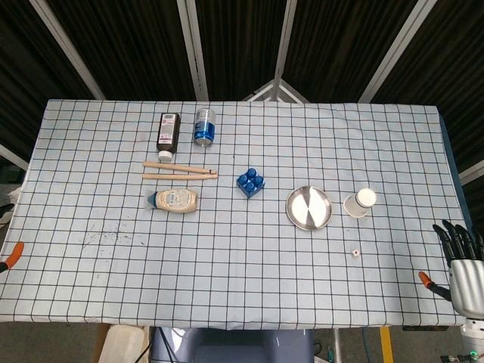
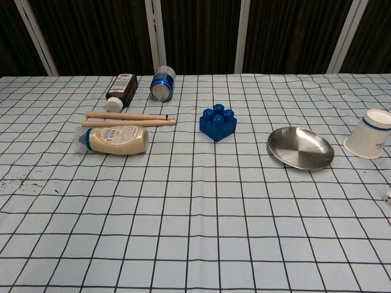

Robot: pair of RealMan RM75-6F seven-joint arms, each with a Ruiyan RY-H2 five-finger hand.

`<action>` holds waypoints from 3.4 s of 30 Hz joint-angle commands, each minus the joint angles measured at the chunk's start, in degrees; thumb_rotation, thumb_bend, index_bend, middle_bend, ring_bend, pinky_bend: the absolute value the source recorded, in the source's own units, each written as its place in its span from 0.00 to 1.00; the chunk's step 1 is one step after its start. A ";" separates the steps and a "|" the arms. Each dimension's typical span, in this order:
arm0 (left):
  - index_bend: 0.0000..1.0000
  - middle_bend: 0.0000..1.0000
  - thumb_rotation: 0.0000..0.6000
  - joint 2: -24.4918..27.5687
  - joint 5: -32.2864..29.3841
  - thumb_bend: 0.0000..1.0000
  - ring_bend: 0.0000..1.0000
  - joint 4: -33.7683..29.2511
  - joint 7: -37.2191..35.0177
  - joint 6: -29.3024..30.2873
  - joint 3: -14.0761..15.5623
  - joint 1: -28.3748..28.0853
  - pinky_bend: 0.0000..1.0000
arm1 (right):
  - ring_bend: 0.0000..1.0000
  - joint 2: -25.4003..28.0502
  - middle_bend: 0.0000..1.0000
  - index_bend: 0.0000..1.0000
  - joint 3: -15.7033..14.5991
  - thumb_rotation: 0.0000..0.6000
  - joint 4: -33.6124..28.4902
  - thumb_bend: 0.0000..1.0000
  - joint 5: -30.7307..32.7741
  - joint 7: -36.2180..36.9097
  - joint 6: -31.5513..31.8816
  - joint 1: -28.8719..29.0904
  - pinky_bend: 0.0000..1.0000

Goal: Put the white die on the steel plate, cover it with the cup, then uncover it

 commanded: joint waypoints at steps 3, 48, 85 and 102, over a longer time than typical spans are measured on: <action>0.17 0.00 1.00 -0.22 -0.73 0.47 0.00 0.09 0.54 -1.44 -0.08 -0.54 0.10 | 0.10 -0.17 0.13 0.15 -0.15 1.00 0.08 0.15 0.50 -0.42 -1.16 0.28 0.00; 0.17 0.00 1.00 -2.41 -2.48 0.47 0.00 -1.16 7.15 -4.07 -0.49 -2.11 0.10 | 0.10 -5.13 0.13 0.40 -2.23 1.00 8.17 0.17 -2.58 2.25 -26.98 16.21 0.00; 0.18 0.00 1.00 -4.54 -4.39 0.47 0.00 -1.19 12.33 -5.37 -0.86 -3.14 0.10 | 0.11 -12.60 0.13 0.45 -4.73 1.00 20.88 0.32 -2.09 8.75 -32.03 21.31 0.00; 0.18 0.00 1.00 -4.89 -5.00 0.47 0.00 -1.21 13.58 -6.01 -0.75 -3.38 0.10 | 0.12 -14.25 0.13 0.49 -5.69 1.00 24.04 0.35 -1.80 10.91 -32.36 21.77 0.00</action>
